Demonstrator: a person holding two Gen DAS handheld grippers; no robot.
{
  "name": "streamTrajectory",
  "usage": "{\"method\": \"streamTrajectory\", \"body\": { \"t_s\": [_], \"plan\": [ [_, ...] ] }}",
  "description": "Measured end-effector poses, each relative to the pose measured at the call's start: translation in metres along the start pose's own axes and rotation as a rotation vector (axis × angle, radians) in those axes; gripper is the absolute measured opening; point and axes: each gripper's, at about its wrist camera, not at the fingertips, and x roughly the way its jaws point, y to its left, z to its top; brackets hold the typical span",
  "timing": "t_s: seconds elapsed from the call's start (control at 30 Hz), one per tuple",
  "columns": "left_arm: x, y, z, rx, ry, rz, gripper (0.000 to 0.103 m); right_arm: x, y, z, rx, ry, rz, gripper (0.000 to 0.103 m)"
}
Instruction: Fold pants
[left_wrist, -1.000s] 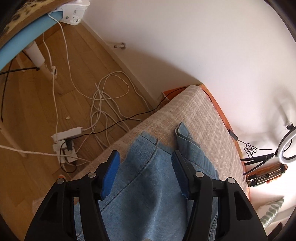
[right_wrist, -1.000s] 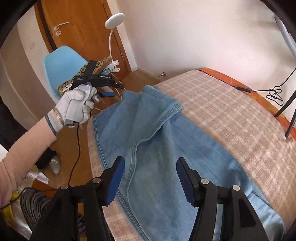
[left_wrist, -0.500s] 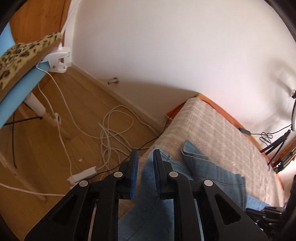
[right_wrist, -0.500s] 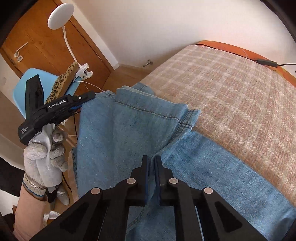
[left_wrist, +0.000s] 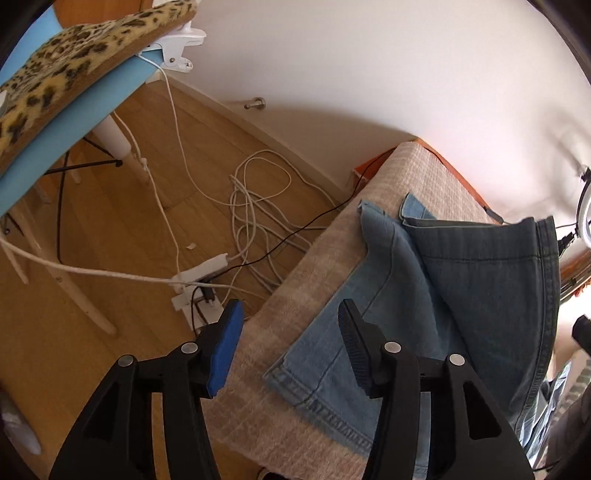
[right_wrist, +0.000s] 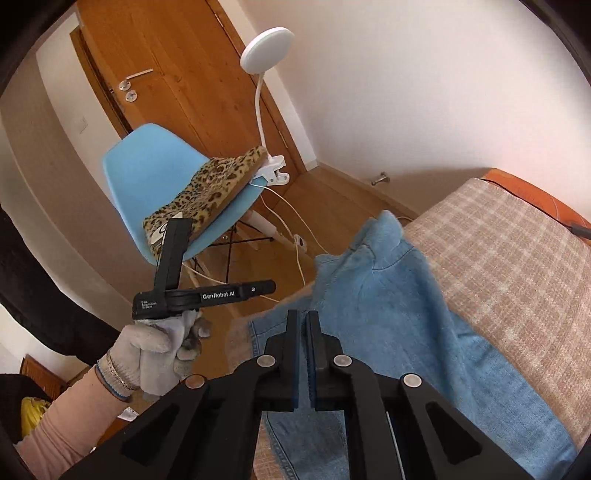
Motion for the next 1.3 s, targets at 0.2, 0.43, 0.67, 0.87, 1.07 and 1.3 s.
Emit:
{"method": "streamTrajectory", "body": {
  "t_s": [0.2, 0.43, 0.67, 0.87, 1.07, 1.3],
  "plan": [
    [0.017, -0.012, -0.029, 0.058, 0.033, 0.043, 0.053, 0.002, 0.019, -0.004, -0.052, 0.02, -0.047, 0.0],
    [0.011, 0.002, -0.041, -0.008, -0.058, 0.034, 0.055, 0.031, 0.025, -0.034, -0.119, 0.125, -0.093, 0.042],
    [0.002, -0.003, -0.039, -0.013, -0.119, -0.001, 0.014, 0.069, 0.019, -0.057, -0.134, 0.199, -0.133, 0.042],
    [-0.021, 0.019, -0.053, -0.017, -0.125, 0.029, 0.013, 0.044, -0.001, -0.057, -0.117, 0.176, -0.159, 0.041],
    [-0.035, 0.033, -0.058, -0.063, -0.156, 0.122, 0.025, 0.026, -0.021, -0.044, -0.13, 0.168, -0.188, 0.041],
    [-0.029, -0.012, -0.051, -0.023, -0.08, -0.118, 0.037, 0.044, -0.071, 0.012, -0.07, 0.171, -0.231, 0.042]
  ]
}}
